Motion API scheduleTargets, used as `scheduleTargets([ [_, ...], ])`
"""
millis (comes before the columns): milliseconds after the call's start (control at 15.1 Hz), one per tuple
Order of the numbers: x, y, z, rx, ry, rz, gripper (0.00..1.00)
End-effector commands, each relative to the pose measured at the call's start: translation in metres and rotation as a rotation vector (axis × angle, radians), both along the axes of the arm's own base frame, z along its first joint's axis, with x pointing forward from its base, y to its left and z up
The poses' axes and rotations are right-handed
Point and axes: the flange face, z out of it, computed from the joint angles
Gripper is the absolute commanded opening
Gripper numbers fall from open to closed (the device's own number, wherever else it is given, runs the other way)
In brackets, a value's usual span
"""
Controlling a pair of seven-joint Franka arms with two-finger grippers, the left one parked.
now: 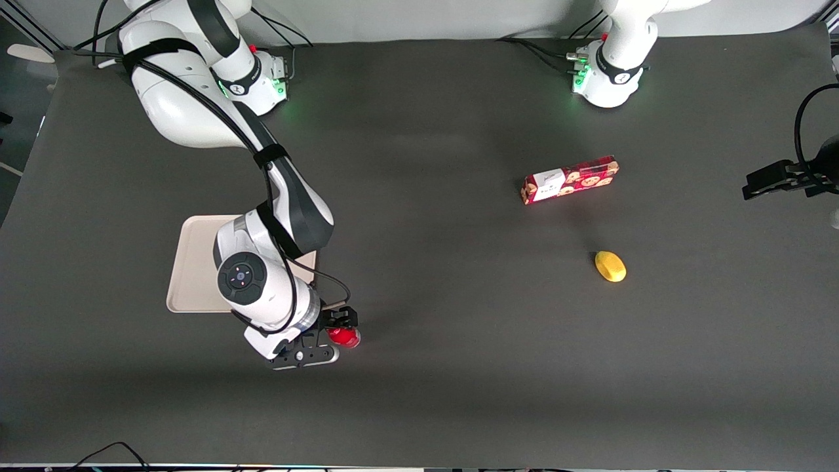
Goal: Place coke bottle on tray
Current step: 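Lower the right gripper and close it around the red Coke bottle, then lift the bottle with the right gripper and carry it toward the tray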
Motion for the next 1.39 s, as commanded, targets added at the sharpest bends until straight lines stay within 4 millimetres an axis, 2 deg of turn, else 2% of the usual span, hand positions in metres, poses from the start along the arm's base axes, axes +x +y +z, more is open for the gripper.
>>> scheduleTargets([
  [0,0.003,0.009,0.003,-0.003,-0.026,-0.02,0.61],
  [198,0.003,0.01,0.003,-0.001,-0.025,-0.033,0.57],
  [264,0.003,0.009,0.002,-0.001,-0.023,-0.034,0.52],
  [331,0.003,0.009,0.003,-0.001,-0.025,-0.035,0.44],
  [529,0.003,0.009,0.002,-0.001,-0.023,-0.034,0.05],
  [595,0.003,0.009,0.002,-0.001,-0.023,-0.034,0.0],
  [860,0.0,0.007,0.013,-0.012,-0.006,-0.033,0.0],
  [926,-0.003,0.006,0.022,-0.021,0.012,-0.032,0.0],
  [1124,-0.017,-0.01,0.099,-0.035,0.017,-0.028,0.0],
  [1322,-0.039,-0.02,0.161,-0.054,0.034,-0.009,0.0],
])
